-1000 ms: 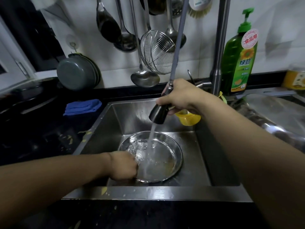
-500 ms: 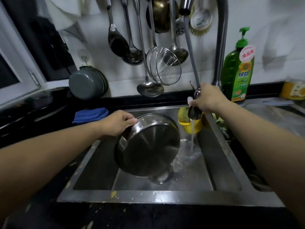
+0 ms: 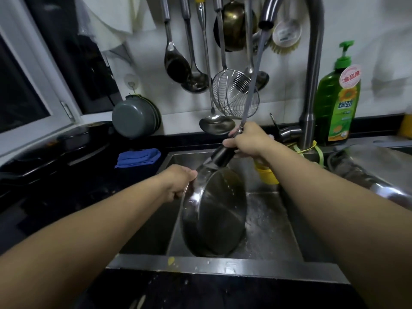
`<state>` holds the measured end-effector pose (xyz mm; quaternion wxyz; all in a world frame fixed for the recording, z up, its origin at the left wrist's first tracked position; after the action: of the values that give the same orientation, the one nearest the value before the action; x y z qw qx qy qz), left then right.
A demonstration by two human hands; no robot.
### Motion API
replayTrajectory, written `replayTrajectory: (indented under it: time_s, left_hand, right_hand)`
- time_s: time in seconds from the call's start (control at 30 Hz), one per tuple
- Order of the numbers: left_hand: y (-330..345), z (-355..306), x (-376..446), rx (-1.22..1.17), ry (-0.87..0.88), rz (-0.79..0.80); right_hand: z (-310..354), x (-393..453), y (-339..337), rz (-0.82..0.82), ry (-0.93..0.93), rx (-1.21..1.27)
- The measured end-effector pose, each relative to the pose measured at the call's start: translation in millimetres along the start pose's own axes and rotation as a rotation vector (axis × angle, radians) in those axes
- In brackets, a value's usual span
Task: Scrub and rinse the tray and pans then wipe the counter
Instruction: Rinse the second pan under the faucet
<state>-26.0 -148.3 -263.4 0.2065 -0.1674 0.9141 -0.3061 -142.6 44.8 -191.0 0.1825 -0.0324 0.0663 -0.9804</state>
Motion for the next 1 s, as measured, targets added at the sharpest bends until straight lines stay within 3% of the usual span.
replayTrajectory:
  time_s: [0.2, 0.37, 0.43, 0.57, 0.67, 0.83, 1.0]
  left_hand:
    - [16.4, -9.3, 1.2, -0.205, -0.088, 0.046]
    - [8.3, -17.7, -1.8, -0.388, -0.14, -0.024]
    - [-1.5, -19.8, -6.1, -0.385, -0.144, -0.034]
    - [-33.2, -21.0, -5.7, -0.277, -0.103, -0.102]
    - [-49.1, -33.1, -0.1, -0.271, -0.032, -0.152]
    - [-57.5, -49.1, 3.3, -0.178, -0.02, -0.145]
    - [-76.8, -54.1, 7.3, -0.079, -0.023, -0.129]
  right_hand:
    - [10.5, -26.6, 20.1, 0.141, -0.007, -0.012]
    - [1.1, -39.1, -17.1, 0.1, 0.018, -0.204]
    - [2.3, -38.9, -36.1, 0.069, 0.001, -0.338]
    - [8.8, -23.4, -54.7, 0.241, -0.067, -0.768]
    - [12.1, 13.5, -68.9, 0.18, -0.214, -1.092]
    - [-36.8, 59.6, -70.2, 0.237, -0.25, -1.848]
    - [-21.6, 76.7, -96.6, 0.177, -0.137, -1.928]
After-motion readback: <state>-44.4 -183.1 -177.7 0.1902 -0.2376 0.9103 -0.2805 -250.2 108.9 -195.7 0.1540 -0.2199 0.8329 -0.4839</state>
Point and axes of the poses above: each hand's wrist, its own x-axis towards the middle knuckle, its own y-axis out of the palm, z = x × y, the point moved 8 cm from there along x, towards the middle knuckle, and after that the axes turned 9 degrees about x, right-handed, at the moved point
